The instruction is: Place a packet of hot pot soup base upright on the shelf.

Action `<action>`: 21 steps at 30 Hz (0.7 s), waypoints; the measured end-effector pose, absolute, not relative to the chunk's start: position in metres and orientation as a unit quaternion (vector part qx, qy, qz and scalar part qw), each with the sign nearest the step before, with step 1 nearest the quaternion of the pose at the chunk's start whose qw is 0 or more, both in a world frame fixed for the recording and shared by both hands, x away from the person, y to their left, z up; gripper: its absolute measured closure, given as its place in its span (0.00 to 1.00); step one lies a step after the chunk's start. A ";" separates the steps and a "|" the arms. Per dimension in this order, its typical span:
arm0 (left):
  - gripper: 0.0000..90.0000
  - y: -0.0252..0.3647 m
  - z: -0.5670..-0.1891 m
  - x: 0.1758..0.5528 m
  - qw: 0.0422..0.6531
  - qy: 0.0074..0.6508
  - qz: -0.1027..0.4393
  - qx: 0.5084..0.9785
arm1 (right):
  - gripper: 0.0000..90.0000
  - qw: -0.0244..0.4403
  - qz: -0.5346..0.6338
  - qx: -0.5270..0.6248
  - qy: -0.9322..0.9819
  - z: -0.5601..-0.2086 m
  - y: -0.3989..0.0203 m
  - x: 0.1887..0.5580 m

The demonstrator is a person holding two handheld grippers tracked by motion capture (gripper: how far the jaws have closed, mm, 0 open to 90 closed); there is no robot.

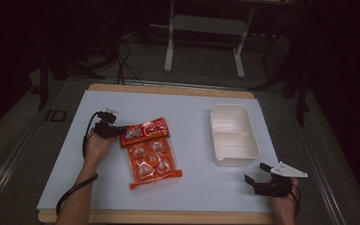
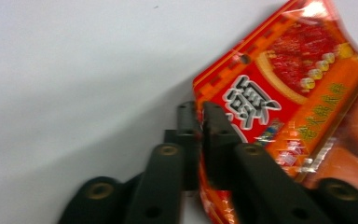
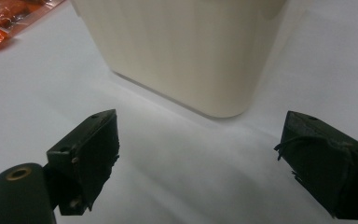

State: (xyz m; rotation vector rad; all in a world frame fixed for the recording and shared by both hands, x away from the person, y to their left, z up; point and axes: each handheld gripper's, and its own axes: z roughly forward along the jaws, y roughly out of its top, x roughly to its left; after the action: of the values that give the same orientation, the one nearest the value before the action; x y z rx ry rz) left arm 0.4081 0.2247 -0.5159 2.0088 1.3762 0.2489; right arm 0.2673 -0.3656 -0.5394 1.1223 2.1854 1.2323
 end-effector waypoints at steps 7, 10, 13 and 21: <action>1.00 0.226 -0.505 0.391 0.341 0.512 0.106 0.781 | 0.13 0.195 0.439 0.398 0.782 -0.540 -0.365 0.267; 1.00 0.232 -0.503 0.379 0.344 0.511 0.108 0.780 | 0.13 0.195 0.438 0.397 0.782 -0.540 -0.365 0.267; 1.00 0.239 -0.501 0.362 0.354 0.513 0.109 0.775 | 0.13 0.195 0.438 0.397 0.783 -0.540 -0.365 0.267; 1.00 0.244 -0.499 0.320 0.380 0.512 0.111 0.762 | 0.13 0.197 0.434 0.395 0.785 -0.540 -0.363 0.267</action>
State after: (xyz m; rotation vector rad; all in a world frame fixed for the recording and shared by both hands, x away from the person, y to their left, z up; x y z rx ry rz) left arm 0.3200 0.2441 -0.4991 1.9467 1.3074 0.2836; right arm 0.2672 -0.3634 -0.5398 1.1053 2.1992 1.2152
